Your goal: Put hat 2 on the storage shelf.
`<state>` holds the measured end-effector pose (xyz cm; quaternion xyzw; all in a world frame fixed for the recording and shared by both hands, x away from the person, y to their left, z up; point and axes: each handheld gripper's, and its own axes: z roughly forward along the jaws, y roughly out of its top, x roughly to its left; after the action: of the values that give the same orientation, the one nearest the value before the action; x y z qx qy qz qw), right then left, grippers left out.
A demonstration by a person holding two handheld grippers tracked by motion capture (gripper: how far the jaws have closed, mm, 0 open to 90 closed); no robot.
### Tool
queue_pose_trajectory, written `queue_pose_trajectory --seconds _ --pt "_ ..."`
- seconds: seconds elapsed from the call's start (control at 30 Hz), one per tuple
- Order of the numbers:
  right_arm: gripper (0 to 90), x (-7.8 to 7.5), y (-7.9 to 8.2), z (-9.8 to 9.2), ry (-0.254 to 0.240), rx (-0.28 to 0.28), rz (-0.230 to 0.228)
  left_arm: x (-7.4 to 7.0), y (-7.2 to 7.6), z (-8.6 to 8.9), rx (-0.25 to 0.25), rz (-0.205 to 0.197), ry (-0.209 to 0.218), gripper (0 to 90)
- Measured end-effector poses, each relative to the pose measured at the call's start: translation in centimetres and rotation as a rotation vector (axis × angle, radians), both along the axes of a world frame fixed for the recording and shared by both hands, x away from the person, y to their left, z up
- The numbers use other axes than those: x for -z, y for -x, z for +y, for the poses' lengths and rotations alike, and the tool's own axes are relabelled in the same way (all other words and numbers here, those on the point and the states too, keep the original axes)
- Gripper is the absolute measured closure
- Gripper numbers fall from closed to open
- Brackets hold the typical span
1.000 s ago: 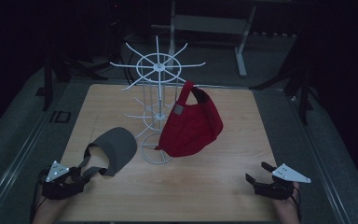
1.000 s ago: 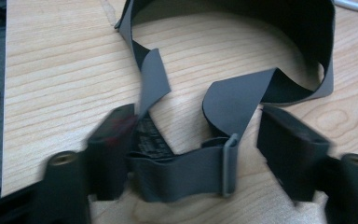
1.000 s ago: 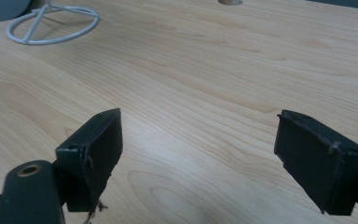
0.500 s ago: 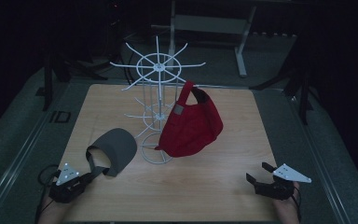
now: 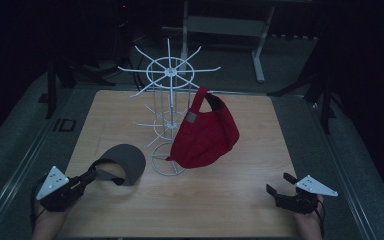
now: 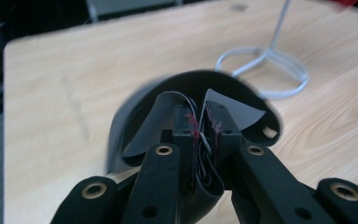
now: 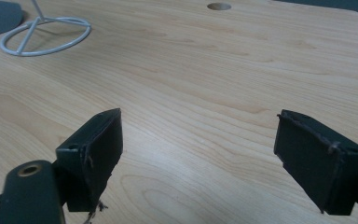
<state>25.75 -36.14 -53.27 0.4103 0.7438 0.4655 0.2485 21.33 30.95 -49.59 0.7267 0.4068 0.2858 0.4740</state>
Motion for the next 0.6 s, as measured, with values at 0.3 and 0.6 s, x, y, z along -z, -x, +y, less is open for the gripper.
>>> queue_pose_trajectory --seconds 0.3,0.6 --pt "16.0 0.5 0.3 -0.2 -0.006 0.033 -0.009 -4.9 -0.7 -1.3 0.051 -0.114 0.043 84.3" --pt "16.0 0.8 0.2 -0.7 -0.024 0.046 -0.015 -9.1 -0.7 -1.6 0.058 -0.205 0.043 84.3"
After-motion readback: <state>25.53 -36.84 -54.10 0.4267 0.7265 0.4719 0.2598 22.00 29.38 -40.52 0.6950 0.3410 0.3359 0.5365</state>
